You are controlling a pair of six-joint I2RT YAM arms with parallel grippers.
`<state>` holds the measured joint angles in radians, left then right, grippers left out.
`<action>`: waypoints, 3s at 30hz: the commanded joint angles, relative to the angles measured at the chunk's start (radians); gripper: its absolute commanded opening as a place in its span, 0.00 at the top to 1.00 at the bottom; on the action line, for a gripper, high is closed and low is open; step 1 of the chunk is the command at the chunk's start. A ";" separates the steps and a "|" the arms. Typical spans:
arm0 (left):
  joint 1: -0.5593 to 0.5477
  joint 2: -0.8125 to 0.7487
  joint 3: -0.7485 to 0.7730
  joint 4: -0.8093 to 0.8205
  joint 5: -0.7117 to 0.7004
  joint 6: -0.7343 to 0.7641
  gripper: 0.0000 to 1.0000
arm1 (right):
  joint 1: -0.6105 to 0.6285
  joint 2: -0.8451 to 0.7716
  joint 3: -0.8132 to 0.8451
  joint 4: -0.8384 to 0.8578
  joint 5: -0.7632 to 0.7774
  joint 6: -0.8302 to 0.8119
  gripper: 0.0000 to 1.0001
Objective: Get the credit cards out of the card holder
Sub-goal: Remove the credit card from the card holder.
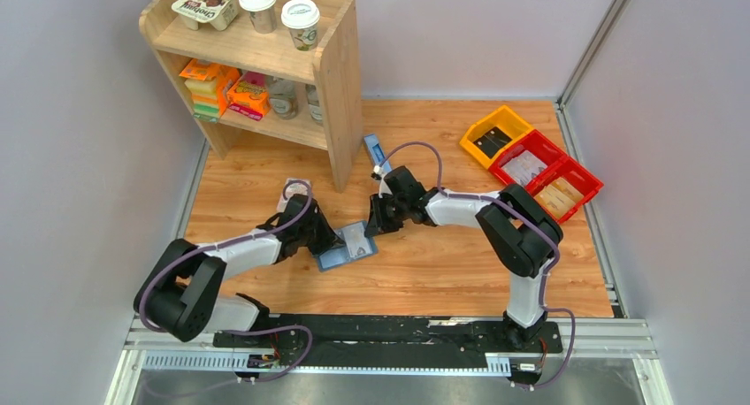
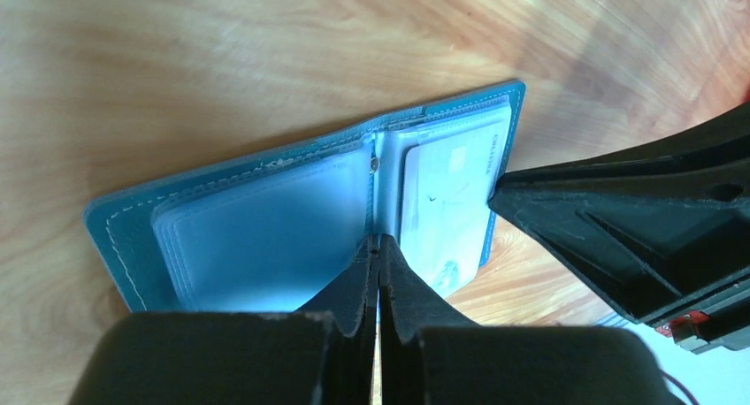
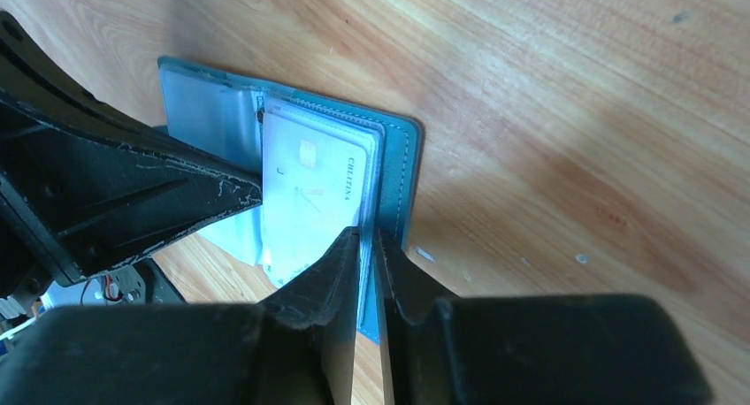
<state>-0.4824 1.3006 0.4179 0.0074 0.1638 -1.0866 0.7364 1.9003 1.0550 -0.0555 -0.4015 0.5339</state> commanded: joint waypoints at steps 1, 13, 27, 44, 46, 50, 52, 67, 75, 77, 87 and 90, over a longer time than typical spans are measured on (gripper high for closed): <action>0.008 0.086 0.077 -0.027 -0.001 0.137 1.00 | 0.003 -0.038 0.020 -0.084 0.049 -0.054 0.80; 0.007 -0.053 0.131 -0.062 -0.006 0.235 0.86 | 0.003 -0.124 0.040 -0.095 0.092 -0.080 0.70; 0.008 -0.086 0.033 -0.069 -0.007 0.125 0.83 | 0.003 -0.034 0.020 -0.003 -0.003 -0.042 0.90; 0.019 0.014 -0.002 -0.058 -0.024 0.108 1.00 | 0.003 0.077 -0.050 0.046 -0.027 -0.026 0.91; 0.019 -0.030 -0.014 -0.041 -0.036 0.096 0.96 | 0.003 0.085 -0.062 0.077 -0.017 -0.025 0.91; 0.021 -0.145 -0.050 -0.040 -0.082 0.064 0.76 | 0.003 0.095 -0.078 0.080 -0.005 -0.022 0.92; 0.019 -0.205 -0.076 -0.026 -0.105 0.045 0.64 | 0.003 0.095 -0.081 0.082 -0.002 -0.022 0.93; 0.019 -0.230 -0.119 0.295 0.028 0.048 0.41 | 0.003 0.095 -0.078 0.080 -0.002 -0.022 0.93; 0.019 -0.135 -0.097 0.255 0.022 0.050 0.41 | 0.003 0.092 -0.076 0.080 -0.002 -0.020 0.93; 0.019 -0.115 -0.093 0.265 0.023 0.054 0.41 | 0.003 0.091 -0.076 0.082 -0.003 -0.018 0.93; 0.019 -0.057 -0.087 0.336 0.080 0.048 0.42 | 0.003 0.094 -0.075 0.085 -0.011 -0.014 0.93; 0.021 -0.043 -0.093 0.371 0.098 0.036 0.45 | 0.003 0.095 -0.075 0.088 -0.017 -0.011 0.93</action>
<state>-0.4637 1.2434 0.3061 0.2886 0.2253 -1.0496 0.7307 1.9369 1.0142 0.1192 -0.4801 0.5472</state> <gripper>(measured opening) 0.574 0.073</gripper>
